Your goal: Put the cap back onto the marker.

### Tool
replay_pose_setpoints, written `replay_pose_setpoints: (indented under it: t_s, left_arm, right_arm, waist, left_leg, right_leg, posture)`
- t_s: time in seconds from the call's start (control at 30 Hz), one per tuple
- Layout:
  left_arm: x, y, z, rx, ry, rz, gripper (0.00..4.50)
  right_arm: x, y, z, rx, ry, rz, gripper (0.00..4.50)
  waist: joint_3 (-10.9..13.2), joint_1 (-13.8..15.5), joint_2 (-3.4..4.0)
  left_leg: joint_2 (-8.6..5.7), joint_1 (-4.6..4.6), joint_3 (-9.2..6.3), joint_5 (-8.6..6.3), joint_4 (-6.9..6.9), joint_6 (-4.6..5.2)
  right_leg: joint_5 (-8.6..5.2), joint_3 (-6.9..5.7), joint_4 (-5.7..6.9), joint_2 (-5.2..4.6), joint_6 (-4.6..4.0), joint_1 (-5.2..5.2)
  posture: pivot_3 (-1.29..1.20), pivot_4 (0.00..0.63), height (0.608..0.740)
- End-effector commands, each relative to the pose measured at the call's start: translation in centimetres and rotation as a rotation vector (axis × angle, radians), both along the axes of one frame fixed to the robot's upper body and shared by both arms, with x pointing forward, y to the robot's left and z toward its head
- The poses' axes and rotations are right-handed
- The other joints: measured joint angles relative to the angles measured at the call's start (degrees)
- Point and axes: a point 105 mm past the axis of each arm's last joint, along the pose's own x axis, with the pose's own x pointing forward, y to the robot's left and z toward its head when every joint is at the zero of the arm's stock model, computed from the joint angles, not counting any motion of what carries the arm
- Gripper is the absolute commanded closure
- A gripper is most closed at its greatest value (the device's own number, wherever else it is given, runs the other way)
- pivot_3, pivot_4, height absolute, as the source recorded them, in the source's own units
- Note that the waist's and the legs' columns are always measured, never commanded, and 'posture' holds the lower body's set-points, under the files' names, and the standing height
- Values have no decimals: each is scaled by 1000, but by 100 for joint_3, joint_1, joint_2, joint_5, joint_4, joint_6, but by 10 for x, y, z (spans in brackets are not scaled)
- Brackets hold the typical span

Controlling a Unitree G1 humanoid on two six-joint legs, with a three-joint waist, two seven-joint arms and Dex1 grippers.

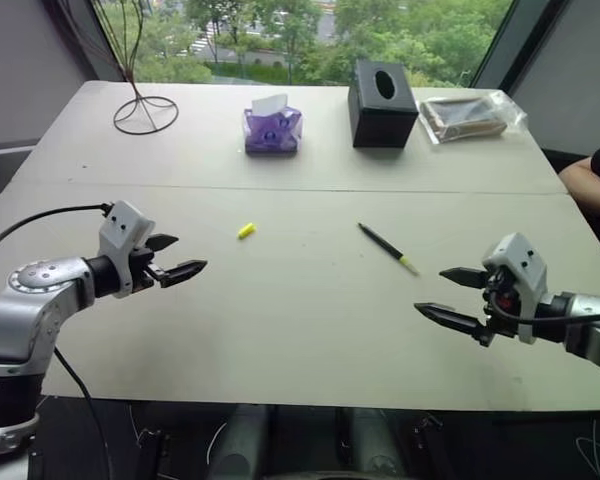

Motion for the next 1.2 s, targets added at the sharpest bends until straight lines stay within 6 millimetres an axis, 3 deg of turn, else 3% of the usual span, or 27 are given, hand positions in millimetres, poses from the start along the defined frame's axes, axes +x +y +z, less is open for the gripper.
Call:
replay_pose_setpoints:
  t_s: [0.03, 0.93, 1.03, 1.2]
  left_arm:
    - [1, 2, 11, 12, -55, 4, 219]
    - [11, 7, 9, 21, -95, 36, 219]
    - [20, 2, 17, 44, -148, 2, 219]
    - [28, -28, 36, 47, -192, -252, 219]
  right_arm:
    - [3, 1, 10, -4, -61, -4, 125]
    - [9, 3, 7, -3, -78, -38, 125]
    - [20, -4, 8, -18, -116, -88, 125]
    - [53, -17, 11, -54, -213, -185, 125]
  waist:
    - [0, 3, 0]
    - [0, 5, 0]
    - [-1, 11, -2]
    - [-2, 7, -4]
  left_leg:
    - [0, 0, 0, 0, 0, 0]
    - [-1, 1, 2, 1, 2, 2]
    - [-2, 1, 2, 1, 4, 2]
    - [-7, 1, 5, 1, 15, 2]
  right_leg:
    - [0, 0, 0, 0, 0, 0]
    - [1, -1, 1, 10, 2, 3]
    - [2, -2, 2, 10, 2, 4]
    - [9, -4, 3, 8, 1, 9]
  posture:
    - [0, 150, 740]
    - [0, 150, 740]
    - [0, 150, 740]
    - [0, 150, 740]
